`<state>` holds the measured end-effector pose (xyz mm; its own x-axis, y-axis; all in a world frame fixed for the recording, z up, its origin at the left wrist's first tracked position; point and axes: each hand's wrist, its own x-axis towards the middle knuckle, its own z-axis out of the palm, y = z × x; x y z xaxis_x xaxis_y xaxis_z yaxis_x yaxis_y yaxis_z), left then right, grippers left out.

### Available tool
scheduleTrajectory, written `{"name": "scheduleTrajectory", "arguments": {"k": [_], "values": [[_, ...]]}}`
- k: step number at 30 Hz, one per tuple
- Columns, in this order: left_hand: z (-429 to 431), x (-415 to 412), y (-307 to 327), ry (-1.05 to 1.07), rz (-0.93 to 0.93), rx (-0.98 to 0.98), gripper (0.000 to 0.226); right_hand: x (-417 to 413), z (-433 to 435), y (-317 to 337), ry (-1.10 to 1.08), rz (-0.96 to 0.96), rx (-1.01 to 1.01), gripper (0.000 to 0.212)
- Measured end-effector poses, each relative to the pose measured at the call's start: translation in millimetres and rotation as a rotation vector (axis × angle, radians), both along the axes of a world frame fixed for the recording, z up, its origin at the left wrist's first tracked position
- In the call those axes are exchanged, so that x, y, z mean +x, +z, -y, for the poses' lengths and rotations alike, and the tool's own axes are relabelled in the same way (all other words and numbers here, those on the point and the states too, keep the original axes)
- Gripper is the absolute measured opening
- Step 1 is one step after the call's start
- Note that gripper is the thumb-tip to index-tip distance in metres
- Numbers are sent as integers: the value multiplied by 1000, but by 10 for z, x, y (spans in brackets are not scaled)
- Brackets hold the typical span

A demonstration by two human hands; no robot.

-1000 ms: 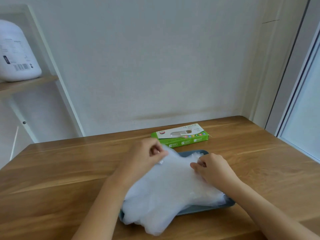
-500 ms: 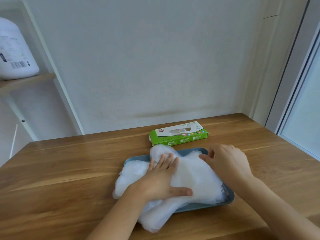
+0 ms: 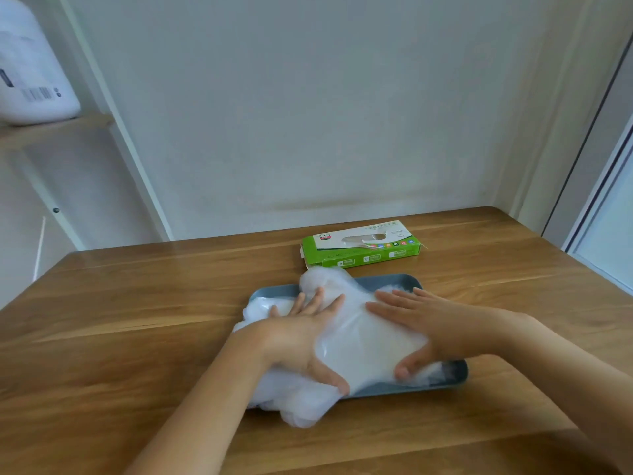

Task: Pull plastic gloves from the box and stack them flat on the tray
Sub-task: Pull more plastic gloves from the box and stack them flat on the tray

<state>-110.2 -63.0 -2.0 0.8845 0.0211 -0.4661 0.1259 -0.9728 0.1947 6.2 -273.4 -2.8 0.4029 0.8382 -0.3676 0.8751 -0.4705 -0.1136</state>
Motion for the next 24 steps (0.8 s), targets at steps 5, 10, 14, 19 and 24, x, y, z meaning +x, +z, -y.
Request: {"name": "scheduleTrajectory", "arguments": {"k": [5,10,14,19,24], "values": [[-33,-130,-46,91,153,-182,97,119,-27,163,-116,-137,79,87],[-267,1,200,31,302,-79,87,511,-299,340,-258,-72,573,13],[-434,243,341,201,508,-328,54,936,-560,267,-355,30,679,23],[-589,660,275,190,533,-368,46,1205,-887,51,-464,31,679,21],[-534,943,72,135,414,-415,48,1309,-1004,-85,-336,146,542,21]]}}
